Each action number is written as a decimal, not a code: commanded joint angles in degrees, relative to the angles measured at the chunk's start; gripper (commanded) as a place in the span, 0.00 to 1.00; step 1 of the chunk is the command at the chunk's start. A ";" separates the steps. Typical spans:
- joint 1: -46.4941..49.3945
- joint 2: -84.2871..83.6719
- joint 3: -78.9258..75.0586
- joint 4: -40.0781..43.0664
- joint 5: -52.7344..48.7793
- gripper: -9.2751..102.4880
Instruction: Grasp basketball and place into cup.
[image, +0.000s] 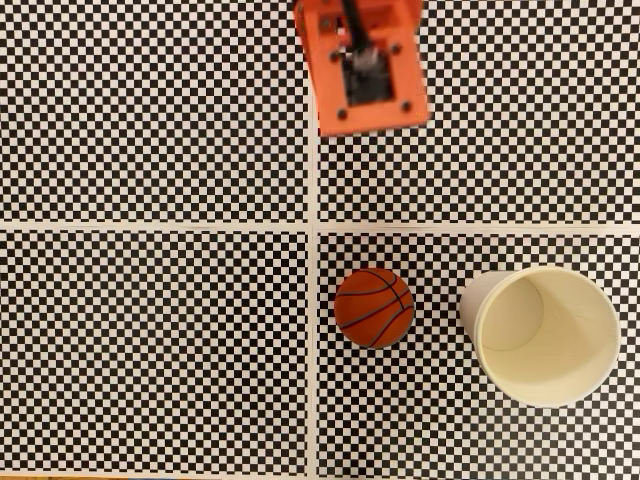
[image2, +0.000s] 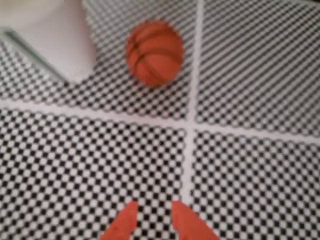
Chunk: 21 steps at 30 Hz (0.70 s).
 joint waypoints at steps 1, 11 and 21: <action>-0.79 -5.98 -11.25 1.23 1.14 0.11; -2.20 -27.69 -32.96 1.85 6.24 0.11; -3.69 -45.35 -53.00 2.37 14.06 0.13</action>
